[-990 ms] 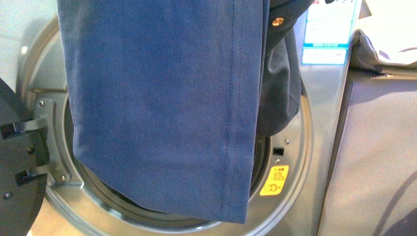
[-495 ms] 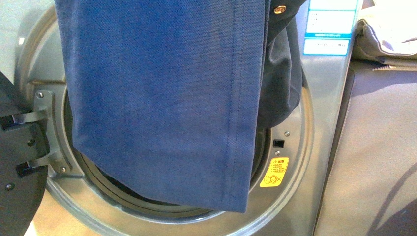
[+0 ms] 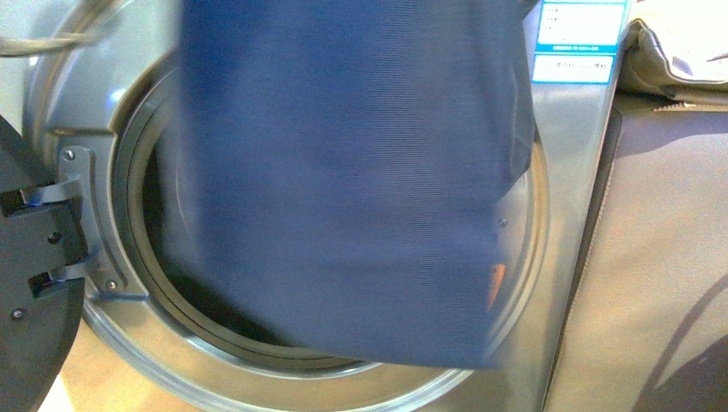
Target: Put clothes into washing machine
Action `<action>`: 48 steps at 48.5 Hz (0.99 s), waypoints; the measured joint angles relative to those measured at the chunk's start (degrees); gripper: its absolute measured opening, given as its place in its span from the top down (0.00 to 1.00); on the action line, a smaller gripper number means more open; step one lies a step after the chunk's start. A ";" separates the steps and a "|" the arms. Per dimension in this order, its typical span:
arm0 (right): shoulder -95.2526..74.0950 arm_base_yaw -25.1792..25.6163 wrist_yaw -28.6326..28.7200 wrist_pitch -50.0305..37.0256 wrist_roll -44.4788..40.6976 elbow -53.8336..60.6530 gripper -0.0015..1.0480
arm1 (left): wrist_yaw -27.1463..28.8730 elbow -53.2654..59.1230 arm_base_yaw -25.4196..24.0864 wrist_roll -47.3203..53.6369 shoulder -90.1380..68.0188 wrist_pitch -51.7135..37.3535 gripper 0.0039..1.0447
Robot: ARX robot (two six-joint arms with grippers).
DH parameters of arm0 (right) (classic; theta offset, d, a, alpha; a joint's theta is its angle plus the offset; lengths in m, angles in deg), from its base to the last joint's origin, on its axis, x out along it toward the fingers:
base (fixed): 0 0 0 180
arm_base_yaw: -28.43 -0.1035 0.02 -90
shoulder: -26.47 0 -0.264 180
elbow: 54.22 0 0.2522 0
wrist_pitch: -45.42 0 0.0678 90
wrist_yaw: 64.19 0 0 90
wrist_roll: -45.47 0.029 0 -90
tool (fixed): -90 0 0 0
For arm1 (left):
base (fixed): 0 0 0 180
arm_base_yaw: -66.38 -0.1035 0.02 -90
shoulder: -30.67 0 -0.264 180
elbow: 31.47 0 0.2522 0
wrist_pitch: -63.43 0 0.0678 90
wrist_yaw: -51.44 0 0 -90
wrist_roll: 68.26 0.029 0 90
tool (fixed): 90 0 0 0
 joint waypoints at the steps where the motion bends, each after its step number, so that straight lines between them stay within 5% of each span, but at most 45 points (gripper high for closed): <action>1: 0.00 0.00 0.00 0.00 0.00 0.02 0.96 | 0.42 -0.24 0.17 0.00 -0.11 -0.02 0.06; 11: 0.00 0.04 -0.02 0.00 0.00 0.02 0.96 | 6.86 -3.21 2.67 0.44 -1.77 -0.55 0.06; 25: 0.00 0.04 -0.20 0.00 0.00 0.02 0.96 | 28.33 -9.73 10.62 6.49 -6.05 5.66 0.06; 42: 0.00 0.09 -0.22 0.00 0.00 0.00 0.96 | 35.23 -12.02 15.80 6.25 -6.78 6.19 0.06; 48: 0.00 0.09 -0.22 0.00 0.00 0.02 0.96 | 47.10 -15.10 17.51 8.04 -8.02 8.63 0.06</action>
